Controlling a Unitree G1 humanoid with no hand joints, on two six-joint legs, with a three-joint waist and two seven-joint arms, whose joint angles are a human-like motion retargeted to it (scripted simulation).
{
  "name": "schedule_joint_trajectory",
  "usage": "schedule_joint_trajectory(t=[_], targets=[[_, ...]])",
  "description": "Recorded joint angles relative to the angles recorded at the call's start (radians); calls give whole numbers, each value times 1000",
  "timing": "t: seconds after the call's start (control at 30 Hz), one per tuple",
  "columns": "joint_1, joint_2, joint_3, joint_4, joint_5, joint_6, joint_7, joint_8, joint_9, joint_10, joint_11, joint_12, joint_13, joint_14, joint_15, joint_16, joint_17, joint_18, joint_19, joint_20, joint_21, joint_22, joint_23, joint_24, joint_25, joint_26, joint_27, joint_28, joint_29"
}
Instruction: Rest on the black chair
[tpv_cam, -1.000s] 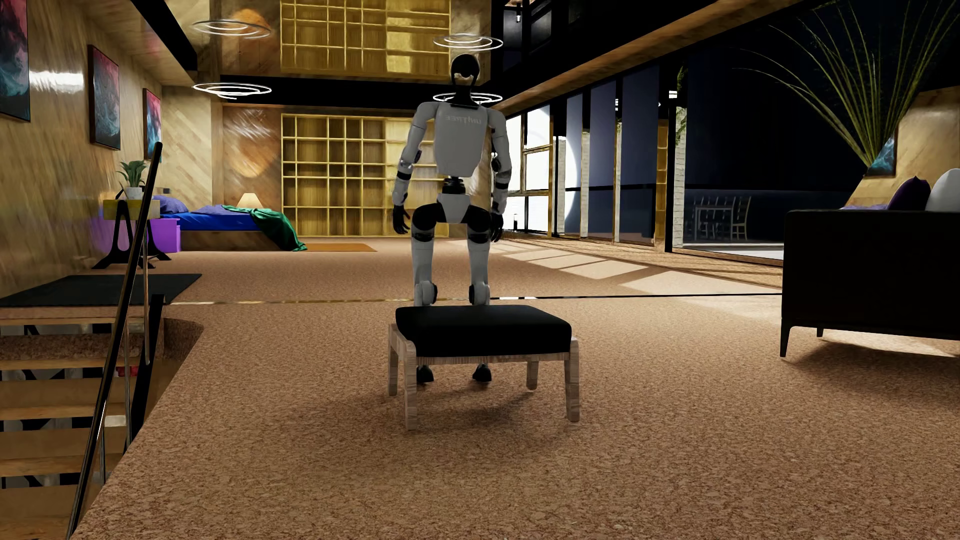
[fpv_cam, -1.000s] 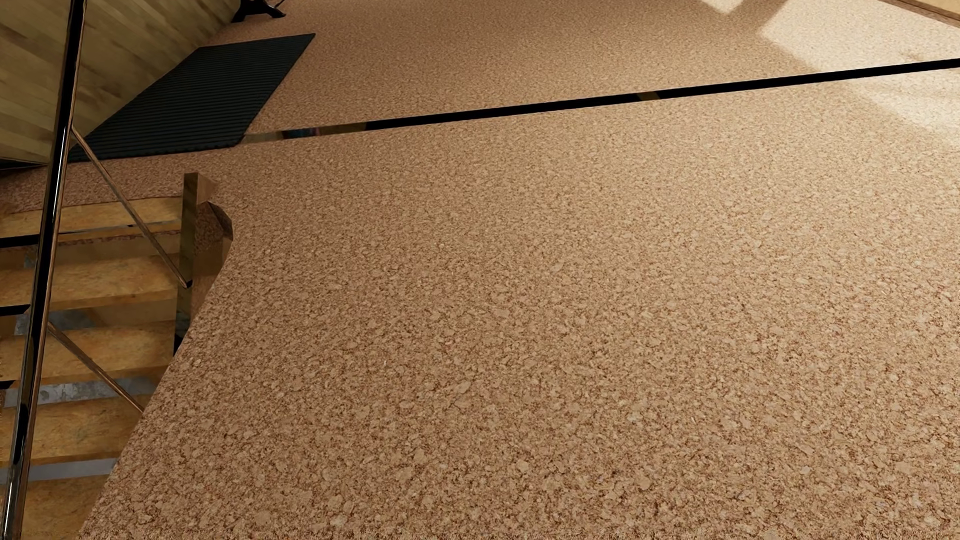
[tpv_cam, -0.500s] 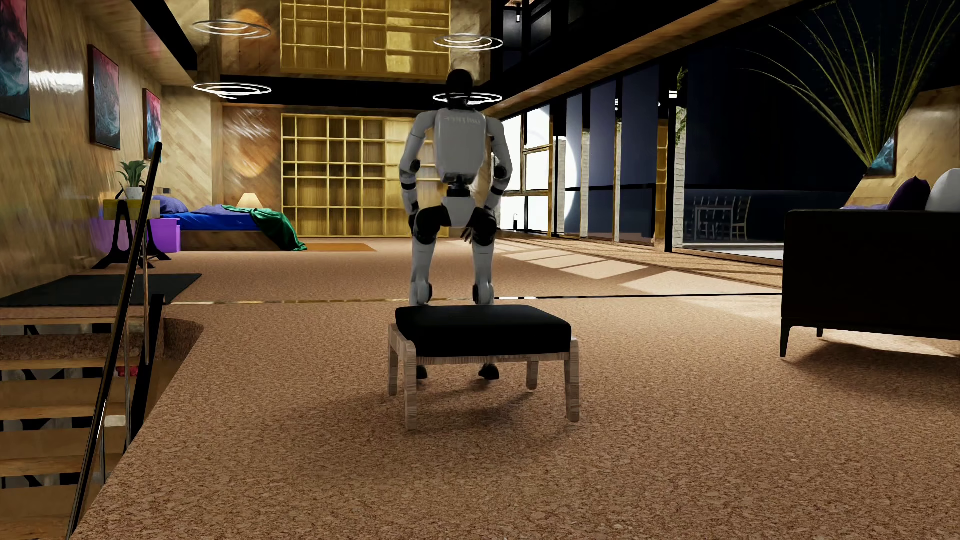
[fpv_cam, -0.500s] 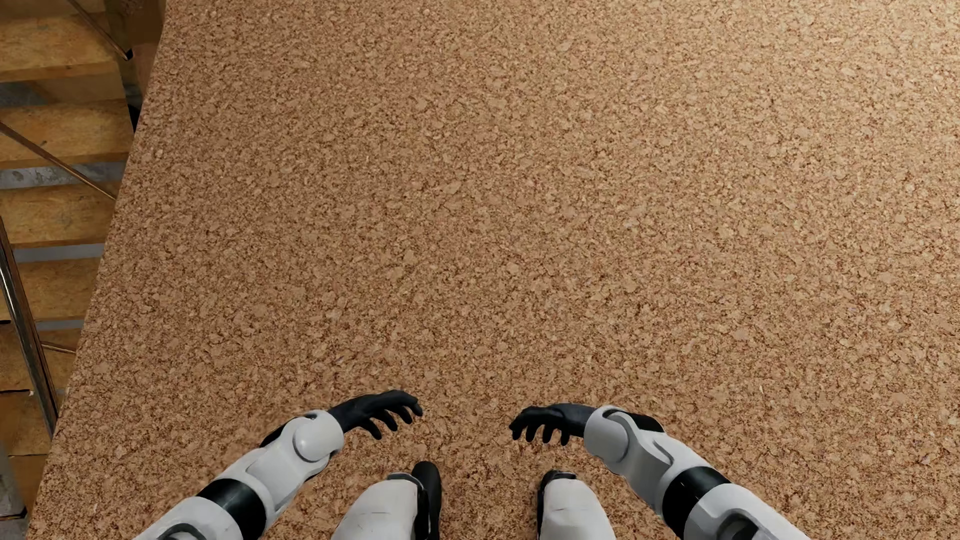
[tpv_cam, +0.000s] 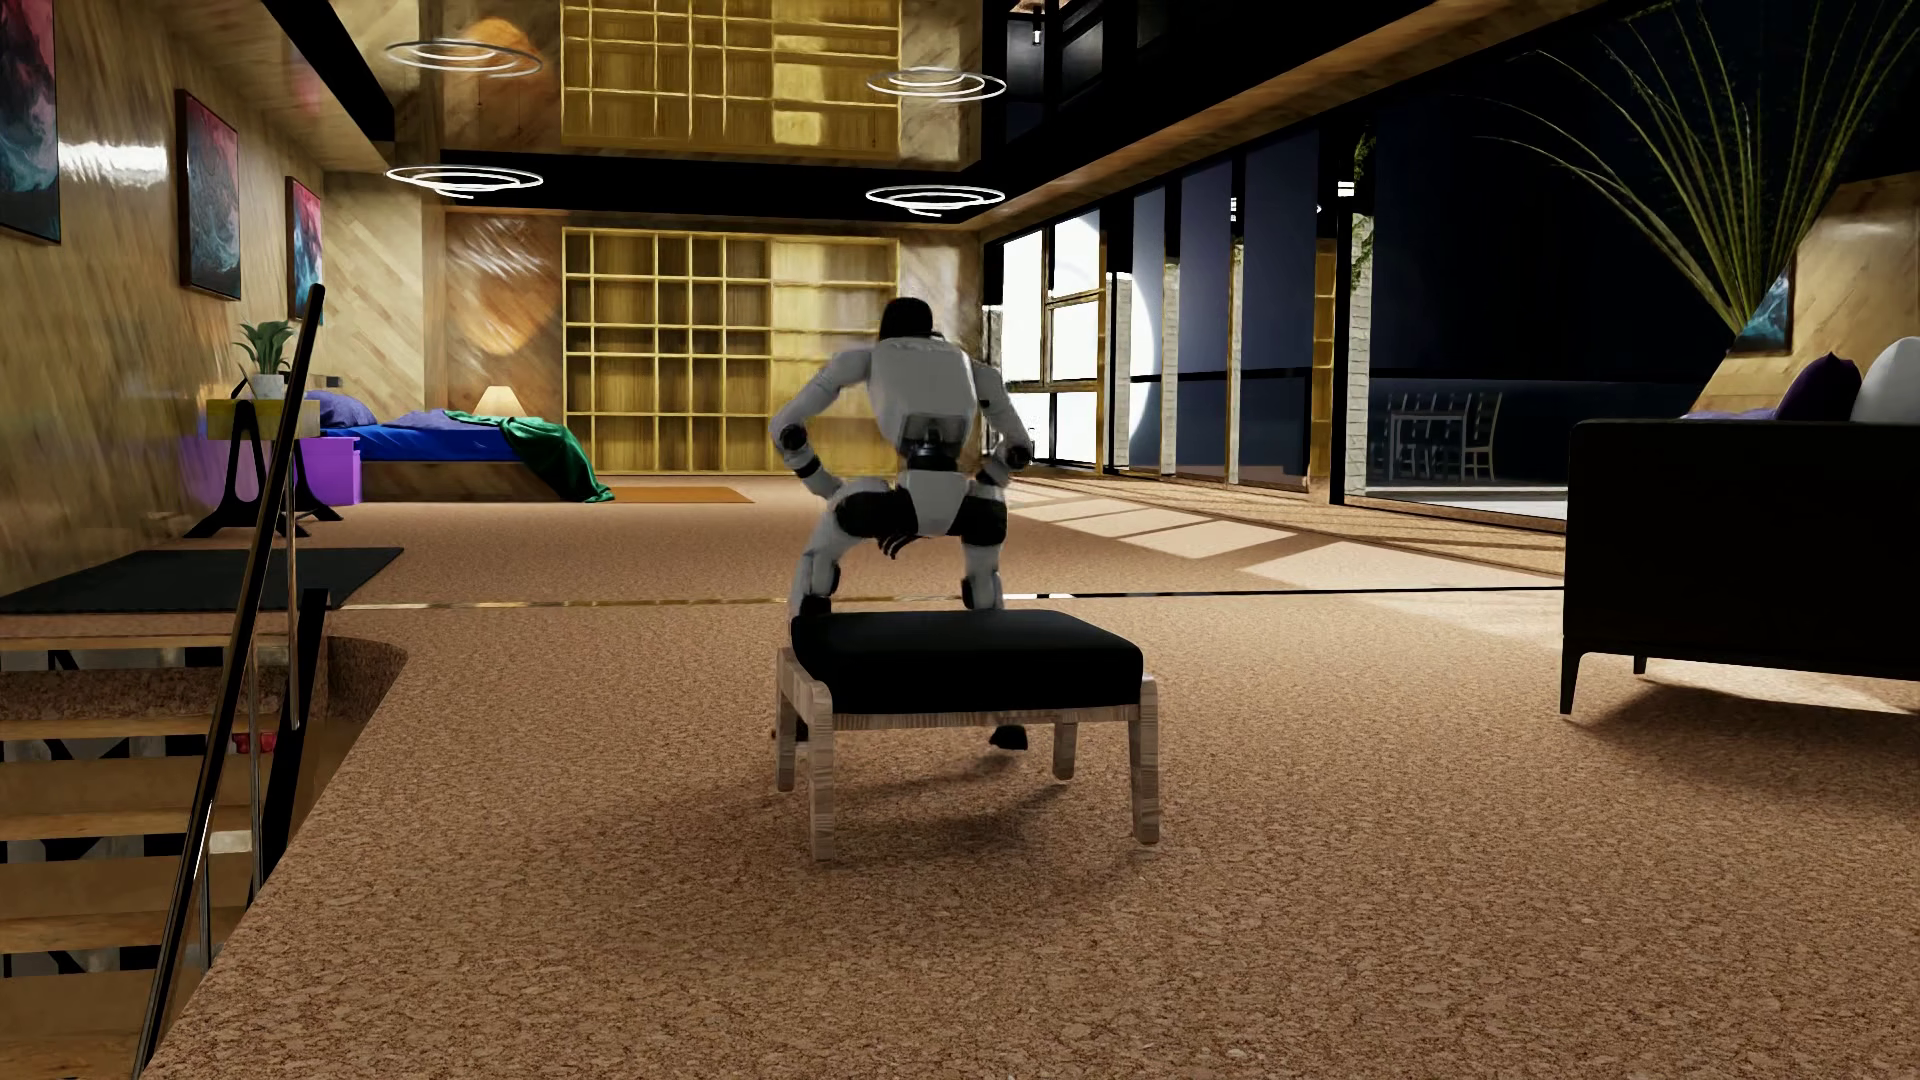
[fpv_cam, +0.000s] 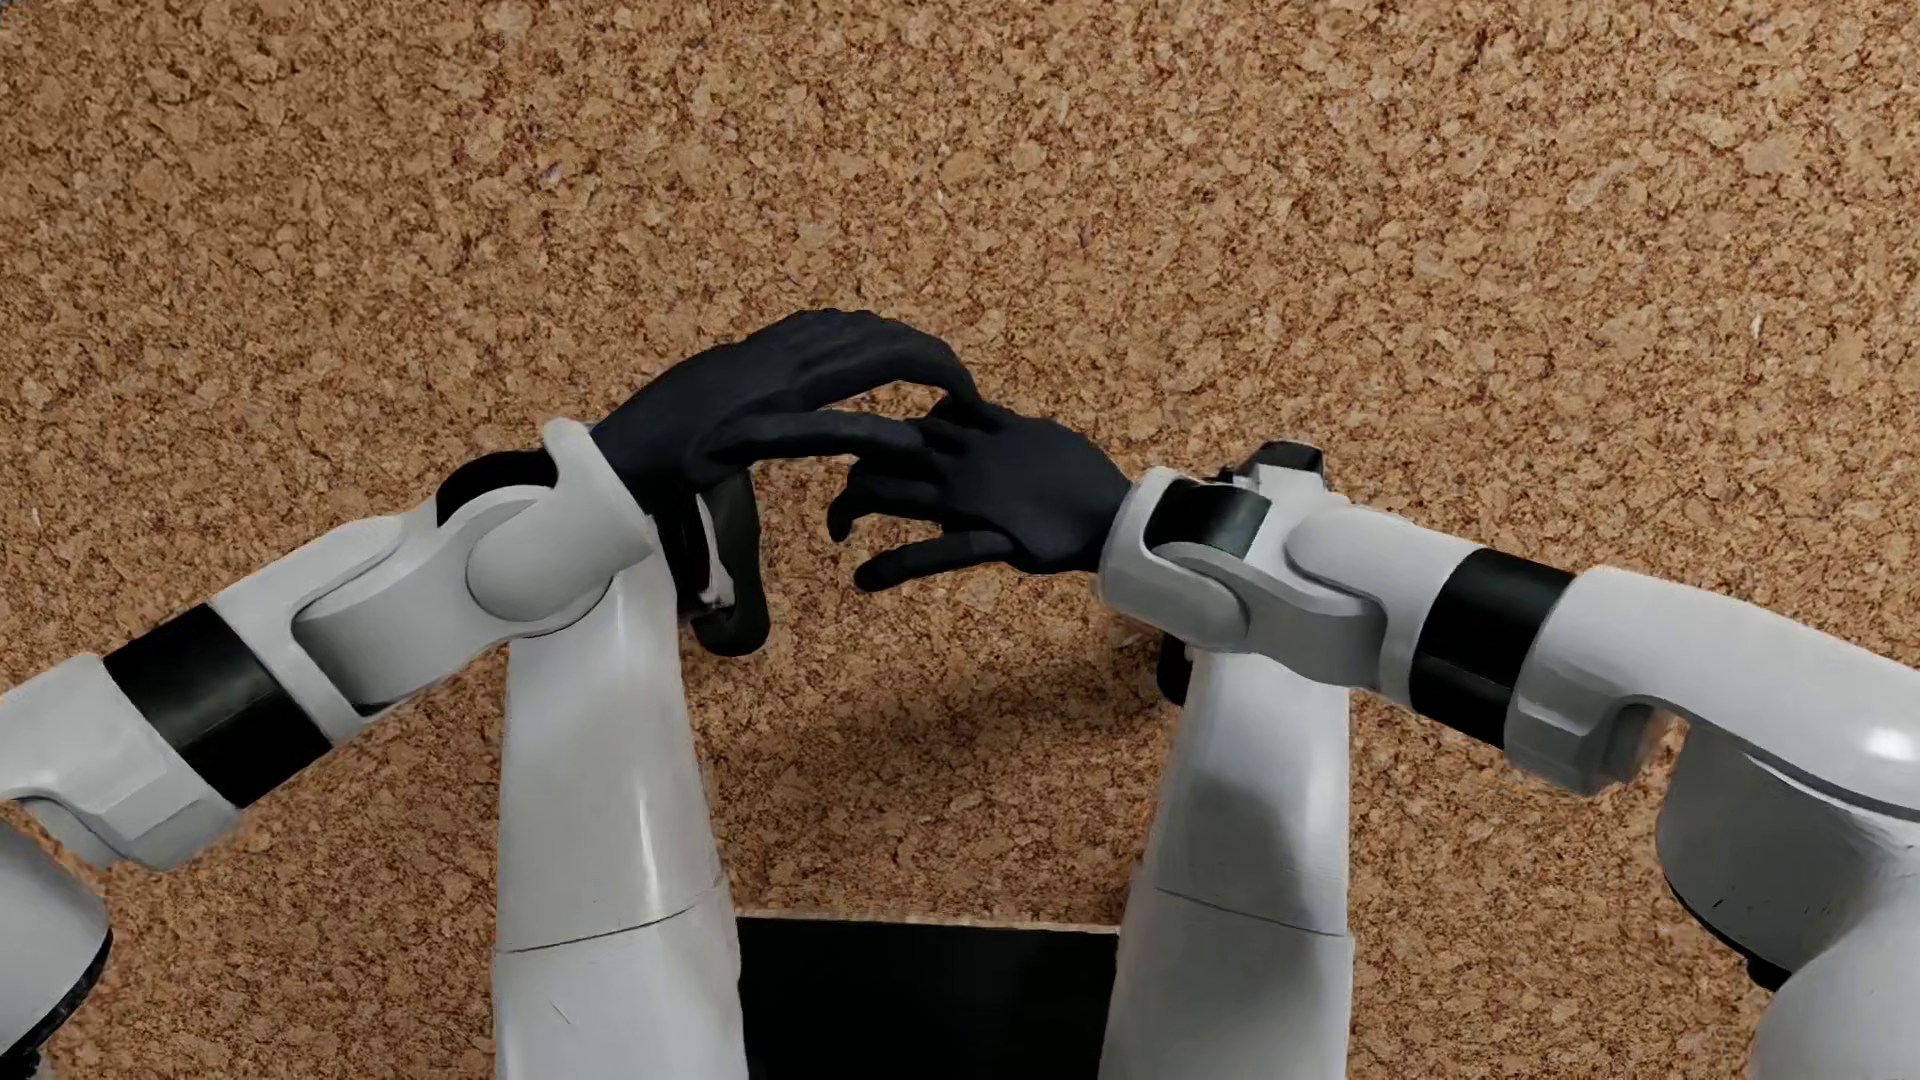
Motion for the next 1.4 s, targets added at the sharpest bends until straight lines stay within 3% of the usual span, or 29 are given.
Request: schedule_joint_trajectory(t=[0.1, 0.17, 0.27, 0.37, 0.5, 0.6, 0.67, 0.73, 0.8, 0.87, 0.9, 0.93, 0.97, 1.0, 1.07, 1.1, 1.17, 1.2, 1.33, 1.4], targets=[[-140, -134, -1, 26, -4, -7, -35, 41, 42, 193, 195, -26, -85, -37, -54, 122, -124, -29, 13, 19, 45, -163, -170, -63, 47, -34, -17, 98, -128], [-207, -198, -2, 26, -6, -9, -53, 63, 60, 296, 300, -26, -111, -49, -81, 172, -183, -31, 16, 39, 49, -245, -243, -88, 65, -51, -24, 137, -174], [-252, -245, 2, 29, -9, -8, -70, 87, 70, 411, 413, 6, -105, -57, -96, 196, -236, -20, 24, 90, 30, -300, -299, -97, 76, -51, -19, 150, -192], [-229, -237, 4, 22, -9, -11, -70, 99, 56, 479, 479, 61, -3, -51, -81, 160, -223, 1, 18, 145, -79, -276, -271, -74, 58, -28, 3, 101, -145], [-146, -156, 5, 20, -12, -7, -69, 101, 19, 527, 520, 143, 187, -24, -48, 72, -125, 30, 14, 200, -284, -159, -151, -20, 24, 14, 25, -12, -24], [-36, -52, 4, 30, -13, -16, -57, 86, -19, 505, 501, 289, 387, 10, -11, -44, 23, 41, 3, 308, -492, -27, 19, 48, -14, 35, 29, -89, 70], [18, -6, -1, 32, -3, -26, -53, 86, -44, 494, 494, 394, 501, 30, 10, -123, 141, 46, -9, 404, -622, 41, 124, 70, -15, 55, 53, -102, 73], [64, 43, -3, 26, 7, -27, -50, 78, -70, 480, 481, 487, 603, 45, 24, -219, 257, 60, -22, 483, -747, 132, 223, 66, 27, 63, 80, -47, 7], [96, 84, -2, 24, 21, -24, -50, 71, -99, 479, 474, 565, 690, 50, 31, -309, 357, 75, -33, 556, -844, 221, 300, 30, 112, 97, 129, 34, -69], [124, 127, 1, 17, 26, -14, -48, 61, -130, 485, 471, 620, 755, 43, 25, -389, 407, 98, -46, 596, -907, 339, 392, -62, 229, 133, 154, 78, -37], [135, 140, 1, 14, 30, -11, -47, 61, -150, 489, 474, 643, 786, 35, 28, -420, 413, 108, -46, 613, -929, 412, 456, -89, 242, 128, 154, 99, -21], [139, 152, 2, 11, 37, -8, -50, 60, -167, 495, 474, 657, 808, 36, 28, -440, 410, 112, -51, 626, -942, 491, 527, -95, 236, 149, 182, 86, 18], [145, 164, 4, 7, 42, -3, -51, 59, -184, 500, 474, 665, 827, 33, 27, -452, 400, 121, -56, 632, -951, 582, 610, -102, 242, 184, 210, 42, 112], [149, 174, 5, 2, 47, -1, -51, 58, -198, 503, 474, 668, 846, 30, 26, -454, 388, 129, -60, 632, -957, 681, 695, -95, 232, 223, 231, -59, 226], [153, 188, 9, -7, 58, 2, -48, 55, -221, 508, 473, 676, 907, 29, 26, -455, 375, 145, -71, 606, -962, 850, 812, 18, 136, 260, 245, -239, 386], [152, 191, 11, -12, 63, 0, -49, 57, -230, 508, 473, 688, 947, 30, 26, -458, 380, 148, -72, 593, -978, 909, 850, 83, 80, 248, 226, -296, 422], [154, 197, 12, -15, 71, -4, -49, 56, -239, 506, 470, 730, 1023, 34, 31, -474, 396, 152, -79, 580, -1014, 983, 891, 189, 17, 215, 207, -357, 455], [158, 200, 12, -15, 75, -4, -48, 56, -239, 504, 468, 763, 1058, 36, 33, -487, 405, 152, -81, 589, -1032, 999, 899, 206, 20, 218, 215, -373, 464], [176, 214, 13, -15, 70, -1, -46, 54, -239, 496, 463, 849, 1155, 44, 40, -529, 440, 150, -81, 631, -1082, 1014, 884, 176, 73, 244, 237, -373, 459], [186, 223, 13, -13, 69, -2, -45, 54, -241, 494, 462, 869, 1174, 46, 41, -540, 457, 148, -82, 631, -1068, 985, 851, 175, 60, 239, 228, -377, 469]])
